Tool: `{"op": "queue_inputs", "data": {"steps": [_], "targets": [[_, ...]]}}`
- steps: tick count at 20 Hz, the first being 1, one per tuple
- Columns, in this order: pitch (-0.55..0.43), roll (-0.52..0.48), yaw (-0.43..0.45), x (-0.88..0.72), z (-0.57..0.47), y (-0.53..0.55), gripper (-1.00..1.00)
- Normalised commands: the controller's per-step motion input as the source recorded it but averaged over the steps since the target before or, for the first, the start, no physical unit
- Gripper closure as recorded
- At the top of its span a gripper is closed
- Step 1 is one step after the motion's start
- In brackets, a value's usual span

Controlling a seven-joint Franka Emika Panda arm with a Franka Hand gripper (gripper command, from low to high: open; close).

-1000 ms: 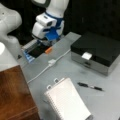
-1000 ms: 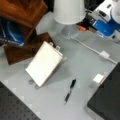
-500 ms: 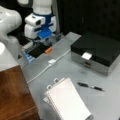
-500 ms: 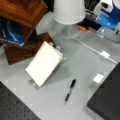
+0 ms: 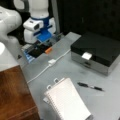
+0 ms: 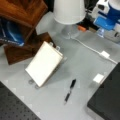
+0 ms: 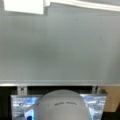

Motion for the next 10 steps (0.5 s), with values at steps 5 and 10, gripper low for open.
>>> {"op": "queue_inputs", "data": {"steps": [5, 10], "targets": [[-0.12, 0.254, 0.01, -0.09, -0.15, -0.01, 1.0], [-0.139, 0.188, 0.002, -0.11, -0.23, 0.01, 1.0]]}}
